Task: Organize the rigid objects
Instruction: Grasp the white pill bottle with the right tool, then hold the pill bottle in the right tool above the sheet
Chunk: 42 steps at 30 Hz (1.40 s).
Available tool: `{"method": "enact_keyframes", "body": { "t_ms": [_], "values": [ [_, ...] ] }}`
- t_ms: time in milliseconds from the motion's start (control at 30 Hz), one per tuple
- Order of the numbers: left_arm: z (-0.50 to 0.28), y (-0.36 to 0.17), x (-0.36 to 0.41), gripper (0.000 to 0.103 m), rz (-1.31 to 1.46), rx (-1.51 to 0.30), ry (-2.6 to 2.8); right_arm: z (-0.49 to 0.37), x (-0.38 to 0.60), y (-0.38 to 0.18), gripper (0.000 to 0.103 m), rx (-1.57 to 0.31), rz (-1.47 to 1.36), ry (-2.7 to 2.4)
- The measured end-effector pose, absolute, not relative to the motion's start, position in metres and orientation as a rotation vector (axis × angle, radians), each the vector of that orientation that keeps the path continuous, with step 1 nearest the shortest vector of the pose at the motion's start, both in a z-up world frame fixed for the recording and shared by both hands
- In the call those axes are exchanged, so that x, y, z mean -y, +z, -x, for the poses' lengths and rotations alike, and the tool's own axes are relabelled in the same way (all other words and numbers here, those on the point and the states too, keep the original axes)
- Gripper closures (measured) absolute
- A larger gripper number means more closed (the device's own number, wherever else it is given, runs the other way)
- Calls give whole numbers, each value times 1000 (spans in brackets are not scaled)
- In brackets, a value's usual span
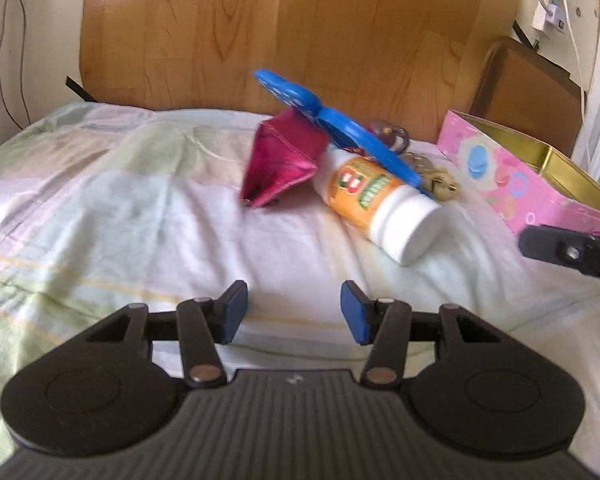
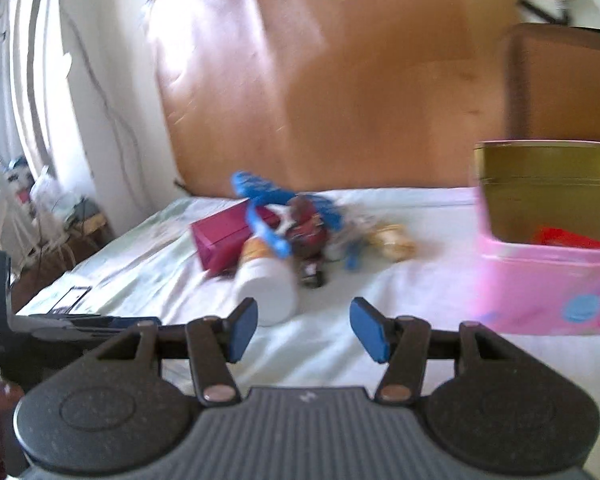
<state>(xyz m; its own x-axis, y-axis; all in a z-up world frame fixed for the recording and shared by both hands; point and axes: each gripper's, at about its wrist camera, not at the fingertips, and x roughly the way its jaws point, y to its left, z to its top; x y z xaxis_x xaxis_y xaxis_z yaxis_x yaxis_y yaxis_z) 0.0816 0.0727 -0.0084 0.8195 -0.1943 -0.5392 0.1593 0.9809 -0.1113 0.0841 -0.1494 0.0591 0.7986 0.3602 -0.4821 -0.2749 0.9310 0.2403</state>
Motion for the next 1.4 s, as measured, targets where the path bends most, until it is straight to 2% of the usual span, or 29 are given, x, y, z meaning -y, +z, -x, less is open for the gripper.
{"method": "enact_keyframes", "body": {
  "t_ms": [367,533,633,700,767,900,967,1200,1333,1400],
  "values": [
    [-86,-11,-79,46,160,-551,-246,-147,86,72,51,-528,22,330],
    [-90,-13,-86,46,211,-548,-265,-160,84,70,50,-547,1,323],
    [-90,-13,-89,45,229,-529,-267,-157,85,65,48,-570,-38,334],
    [-89,-13,-91,45,243,-513,-273,-152,86,60,39,-583,-62,337],
    [-89,-13,-93,45,250,-502,-276,-151,85,55,39,-600,-66,331],
    [-89,-12,-92,45,244,-498,-282,-165,80,41,41,-663,-95,337],
    [-89,-12,-93,45,243,-493,-283,-172,77,34,50,-695,-89,331],
    [-91,-12,-94,44,242,-496,-288,-144,83,33,50,-699,-71,386],
    [-89,-12,-95,37,240,-486,-288,-110,98,33,50,-700,-47,482],
    [-89,-12,-95,37,239,-484,-291,-92,107,34,50,-695,-34,526]
  ]
}}
